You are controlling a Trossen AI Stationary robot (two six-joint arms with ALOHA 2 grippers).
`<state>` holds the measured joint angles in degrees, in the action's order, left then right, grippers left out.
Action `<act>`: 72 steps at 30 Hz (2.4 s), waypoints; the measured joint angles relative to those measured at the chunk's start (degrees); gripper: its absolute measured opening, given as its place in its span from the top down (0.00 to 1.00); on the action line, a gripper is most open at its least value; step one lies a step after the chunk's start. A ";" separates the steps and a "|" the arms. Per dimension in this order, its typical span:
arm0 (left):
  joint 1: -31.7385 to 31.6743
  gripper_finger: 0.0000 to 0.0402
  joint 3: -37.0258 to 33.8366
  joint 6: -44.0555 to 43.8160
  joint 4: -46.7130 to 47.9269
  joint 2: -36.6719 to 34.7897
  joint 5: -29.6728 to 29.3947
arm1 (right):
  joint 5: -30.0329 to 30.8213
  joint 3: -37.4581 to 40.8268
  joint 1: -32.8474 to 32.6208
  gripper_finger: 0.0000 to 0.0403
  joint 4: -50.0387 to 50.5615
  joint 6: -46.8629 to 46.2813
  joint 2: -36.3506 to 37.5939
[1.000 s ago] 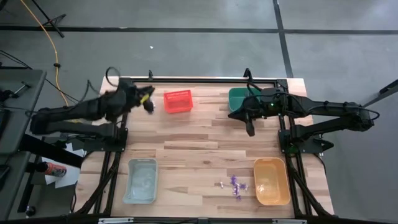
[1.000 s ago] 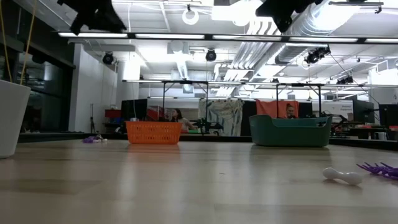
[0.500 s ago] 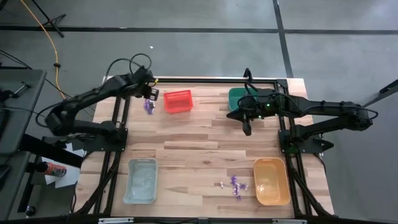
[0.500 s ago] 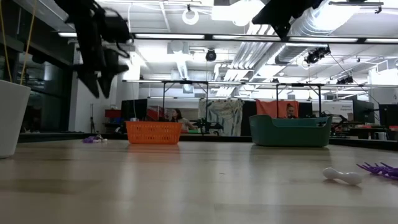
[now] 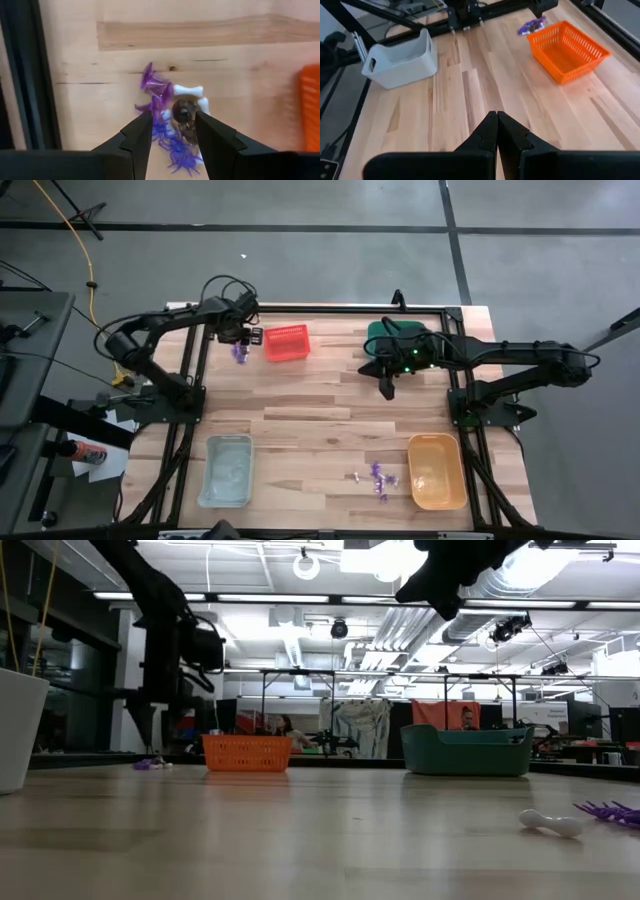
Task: Sort Halloween decoration
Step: Put the black skull toy into the green bin
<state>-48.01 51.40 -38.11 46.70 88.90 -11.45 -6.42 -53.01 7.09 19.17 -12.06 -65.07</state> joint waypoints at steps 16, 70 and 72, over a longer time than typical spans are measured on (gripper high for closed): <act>0.02 0.66 0.09 -1.47 -3.52 6.17 2.58 | -0.15 -0.02 -0.10 0.99 -0.23 0.04 -0.36; 7.73 0.78 0.02 36.43 3.58 1.47 8.58 | -0.15 -0.02 -0.13 0.99 -0.16 -1.44 -0.32; 8.47 0.78 0.02 37.35 3.27 1.55 8.09 | -0.15 -0.02 -0.13 0.99 -0.15 -1.48 -0.32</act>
<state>-39.54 51.42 -0.76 49.97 90.45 -3.36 -6.57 -53.04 6.96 19.02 -13.54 -65.39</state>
